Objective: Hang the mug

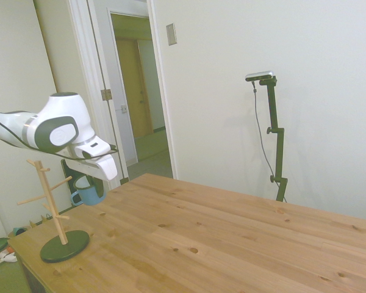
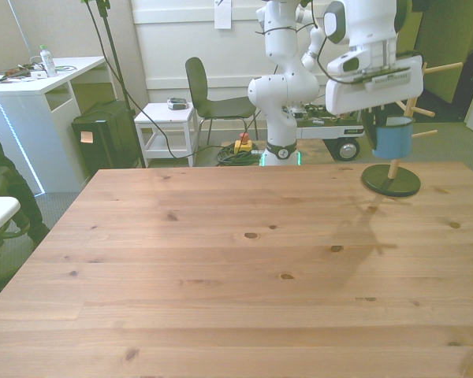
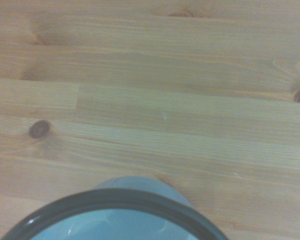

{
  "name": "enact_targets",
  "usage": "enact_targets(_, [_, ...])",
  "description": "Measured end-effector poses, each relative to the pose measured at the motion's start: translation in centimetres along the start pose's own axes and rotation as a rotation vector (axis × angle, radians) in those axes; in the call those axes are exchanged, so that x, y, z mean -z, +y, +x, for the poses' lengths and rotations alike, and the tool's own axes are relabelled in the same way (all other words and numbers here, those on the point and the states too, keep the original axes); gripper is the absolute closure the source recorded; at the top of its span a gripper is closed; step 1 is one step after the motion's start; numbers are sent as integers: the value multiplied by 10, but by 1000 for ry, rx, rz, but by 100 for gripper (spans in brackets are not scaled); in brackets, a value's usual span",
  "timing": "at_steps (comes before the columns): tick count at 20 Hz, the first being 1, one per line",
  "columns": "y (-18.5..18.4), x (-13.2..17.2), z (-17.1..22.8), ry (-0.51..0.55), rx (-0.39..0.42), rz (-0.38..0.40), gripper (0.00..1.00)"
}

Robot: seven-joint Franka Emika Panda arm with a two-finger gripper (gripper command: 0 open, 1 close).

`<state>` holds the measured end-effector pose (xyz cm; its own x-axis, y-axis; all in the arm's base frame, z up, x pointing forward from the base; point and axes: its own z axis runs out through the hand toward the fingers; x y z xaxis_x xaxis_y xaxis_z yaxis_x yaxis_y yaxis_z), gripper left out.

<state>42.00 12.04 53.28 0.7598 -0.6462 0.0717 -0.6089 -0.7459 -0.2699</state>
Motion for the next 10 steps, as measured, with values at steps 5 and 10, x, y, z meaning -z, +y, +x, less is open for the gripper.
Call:
enact_targets(5, [8, 43, -22, 15, 13, 34, 100])
enact_targets(10, [16, 76, -37, 34, 24, 61, 100])
